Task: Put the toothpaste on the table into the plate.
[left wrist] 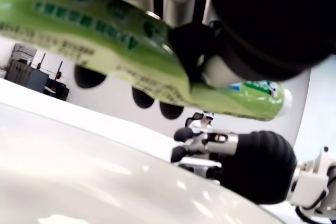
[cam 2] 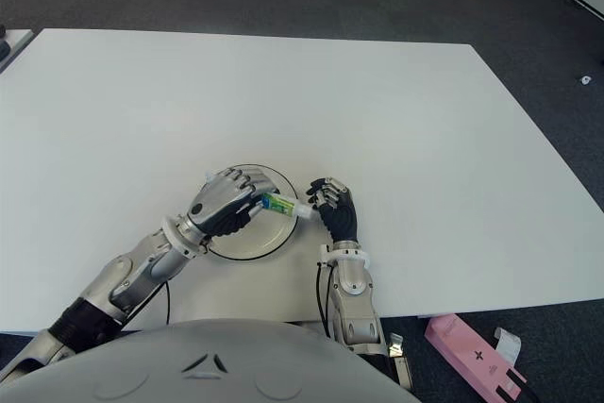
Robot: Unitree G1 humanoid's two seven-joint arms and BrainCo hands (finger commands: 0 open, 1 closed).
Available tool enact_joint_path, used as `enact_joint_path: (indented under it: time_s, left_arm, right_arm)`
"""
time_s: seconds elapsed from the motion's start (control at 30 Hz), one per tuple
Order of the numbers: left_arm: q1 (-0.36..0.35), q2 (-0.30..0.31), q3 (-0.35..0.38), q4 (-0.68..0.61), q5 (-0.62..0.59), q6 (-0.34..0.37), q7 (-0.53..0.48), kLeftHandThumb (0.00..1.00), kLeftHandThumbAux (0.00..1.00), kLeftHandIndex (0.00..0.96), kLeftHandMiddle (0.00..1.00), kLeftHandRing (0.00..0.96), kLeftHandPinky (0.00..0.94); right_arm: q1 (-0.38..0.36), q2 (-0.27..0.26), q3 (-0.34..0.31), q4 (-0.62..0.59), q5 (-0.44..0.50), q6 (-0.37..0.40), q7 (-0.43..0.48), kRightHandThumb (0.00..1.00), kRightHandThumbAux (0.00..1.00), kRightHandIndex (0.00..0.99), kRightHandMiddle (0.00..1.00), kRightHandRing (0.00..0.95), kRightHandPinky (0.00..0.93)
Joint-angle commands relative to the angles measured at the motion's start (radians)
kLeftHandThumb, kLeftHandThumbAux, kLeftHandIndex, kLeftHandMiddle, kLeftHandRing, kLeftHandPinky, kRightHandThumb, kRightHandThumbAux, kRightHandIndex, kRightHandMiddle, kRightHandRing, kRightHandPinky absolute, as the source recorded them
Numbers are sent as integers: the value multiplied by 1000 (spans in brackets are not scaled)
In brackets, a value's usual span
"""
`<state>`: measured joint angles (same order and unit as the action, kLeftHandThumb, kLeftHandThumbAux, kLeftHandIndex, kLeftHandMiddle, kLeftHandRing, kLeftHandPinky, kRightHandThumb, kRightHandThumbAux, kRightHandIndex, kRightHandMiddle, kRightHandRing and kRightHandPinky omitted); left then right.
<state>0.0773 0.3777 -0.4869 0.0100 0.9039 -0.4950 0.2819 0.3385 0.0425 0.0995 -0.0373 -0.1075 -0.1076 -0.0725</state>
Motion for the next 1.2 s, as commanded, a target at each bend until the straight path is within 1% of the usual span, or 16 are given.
enact_joint_path:
  time_s: [0.03, 0.17, 0.37, 0.53, 0.83, 1.07, 1.2]
  left_arm:
    - [-22, 2, -27, 41, -4, 2, -52, 851, 666, 407, 571, 862, 854]
    - [-35, -12, -47, 79, -9, 9, -75, 852, 665, 410, 578, 861, 861]
    - [-55, -31, -75, 145, 1, 15, -71, 853, 665, 410, 579, 863, 864]
    - [-68, -38, -93, 200, 7, 17, -56, 853, 665, 409, 577, 867, 866]
    - [-98, -41, -108, 291, -17, 38, -91, 852, 666, 409, 578, 857, 853]
    - [-105, -38, -117, 313, -10, 64, -96, 848, 666, 406, 580, 831, 819]
    - [-94, -30, -119, 299, -1, 74, -76, 844, 667, 400, 578, 811, 812]
  right_arm:
    - [11, 5, -3, 22, 16, 17, 5, 709, 725, 430, 539, 547, 553]
    - [15, 8, -3, 14, 16, 24, 3, 710, 725, 430, 541, 554, 562]
    - [19, 8, -2, 1, 10, 36, 0, 710, 726, 430, 535, 555, 561]
    - [20, 4, -3, 5, 4, 37, -2, 710, 726, 430, 529, 550, 549]
    - [28, 6, -3, -4, 0, 37, -5, 710, 726, 430, 531, 551, 562]
    - [33, 9, -2, -14, -1, 43, -8, 710, 726, 430, 534, 549, 549]
    - [29, 6, 1, -8, -14, 34, -13, 709, 726, 430, 535, 550, 555]
